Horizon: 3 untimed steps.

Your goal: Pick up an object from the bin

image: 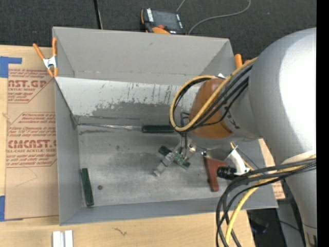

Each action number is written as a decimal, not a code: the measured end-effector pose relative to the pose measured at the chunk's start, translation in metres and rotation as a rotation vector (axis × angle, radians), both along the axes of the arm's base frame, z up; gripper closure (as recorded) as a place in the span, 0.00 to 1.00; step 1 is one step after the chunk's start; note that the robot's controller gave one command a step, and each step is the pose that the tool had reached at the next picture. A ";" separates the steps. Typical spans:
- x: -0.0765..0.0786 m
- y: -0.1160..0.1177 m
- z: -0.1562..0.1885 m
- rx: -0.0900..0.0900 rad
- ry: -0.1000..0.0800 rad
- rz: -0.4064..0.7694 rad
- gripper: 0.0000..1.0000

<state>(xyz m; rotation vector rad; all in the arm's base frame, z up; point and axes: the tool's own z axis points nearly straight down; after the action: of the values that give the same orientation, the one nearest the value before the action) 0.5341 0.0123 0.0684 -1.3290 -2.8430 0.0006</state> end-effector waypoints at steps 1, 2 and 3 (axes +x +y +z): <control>0.000 0.000 -0.001 -0.002 -0.002 0.001 0.00; 0.001 0.000 0.001 -0.002 -0.004 0.001 1.00; 0.002 0.000 0.089 -0.001 -0.011 0.002 1.00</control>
Offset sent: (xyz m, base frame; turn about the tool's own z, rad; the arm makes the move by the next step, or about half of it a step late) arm 0.0000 0.0000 0.0000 0.0000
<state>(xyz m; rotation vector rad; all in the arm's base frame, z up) 0.5365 0.0127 0.1570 -1.3308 -2.8531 -0.0053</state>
